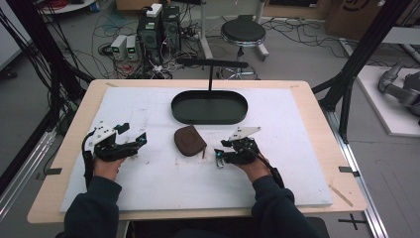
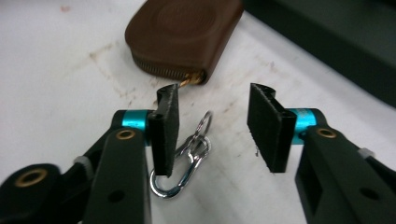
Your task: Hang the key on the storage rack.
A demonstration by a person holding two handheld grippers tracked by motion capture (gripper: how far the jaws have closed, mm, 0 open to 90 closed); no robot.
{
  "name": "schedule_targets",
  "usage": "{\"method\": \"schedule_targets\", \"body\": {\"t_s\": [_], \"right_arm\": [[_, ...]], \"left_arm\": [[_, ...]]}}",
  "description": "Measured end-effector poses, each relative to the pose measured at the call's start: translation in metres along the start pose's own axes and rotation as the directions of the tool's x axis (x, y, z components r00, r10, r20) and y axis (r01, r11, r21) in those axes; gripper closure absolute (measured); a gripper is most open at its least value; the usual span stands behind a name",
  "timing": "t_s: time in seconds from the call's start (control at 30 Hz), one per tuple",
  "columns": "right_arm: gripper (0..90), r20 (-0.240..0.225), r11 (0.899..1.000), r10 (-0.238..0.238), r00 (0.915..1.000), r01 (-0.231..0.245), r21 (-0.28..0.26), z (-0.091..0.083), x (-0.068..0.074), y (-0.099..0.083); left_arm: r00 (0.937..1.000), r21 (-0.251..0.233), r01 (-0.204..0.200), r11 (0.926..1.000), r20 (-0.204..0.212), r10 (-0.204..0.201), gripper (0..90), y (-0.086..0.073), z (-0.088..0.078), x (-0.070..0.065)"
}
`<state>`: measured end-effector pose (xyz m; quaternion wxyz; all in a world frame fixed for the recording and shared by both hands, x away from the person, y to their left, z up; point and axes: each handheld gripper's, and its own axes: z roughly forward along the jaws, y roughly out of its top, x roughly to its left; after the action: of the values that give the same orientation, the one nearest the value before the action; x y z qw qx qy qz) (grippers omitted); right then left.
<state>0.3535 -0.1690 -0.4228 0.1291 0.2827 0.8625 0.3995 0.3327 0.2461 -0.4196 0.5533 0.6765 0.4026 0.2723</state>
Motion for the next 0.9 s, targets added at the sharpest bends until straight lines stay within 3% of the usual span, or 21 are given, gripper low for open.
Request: {"method": "schedule_targets", "body": {"t_s": [0.13,0.37,0.7,0.9], "right_arm": [[68.8,-0.012,0.998,-0.014,0.9998,0.015,0.065,0.0090,0.0021,-0.0034],[83.1,-0.003,0.992,-0.025,0.9997,0.025,0.125,0.0109,0.0017,-0.0071],[88.8,0.002,0.990,-0.028,0.9996,0.028,0.140,0.0096,0.0018,-0.0077],[89.5,0.013,0.989,-0.055,0.9984,0.053,0.136,0.0070,0.0015,-0.0066]], "left_arm": [[1.0000,0.008,-0.005,1.0000,0.001,0.005,20.4,-0.0001,0.0002,-0.0002],[1.0000,0.016,0.001,0.9999,-0.005,-0.001,20.5,-0.0010,0.0008,-0.0003],[1.0000,0.024,0.004,0.9997,-0.005,-0.004,20.7,-0.0016,0.0015,0.0003],[1.0000,0.025,0.004,0.9997,-0.004,-0.004,20.7,-0.0017,0.0016,0.0005]]}}
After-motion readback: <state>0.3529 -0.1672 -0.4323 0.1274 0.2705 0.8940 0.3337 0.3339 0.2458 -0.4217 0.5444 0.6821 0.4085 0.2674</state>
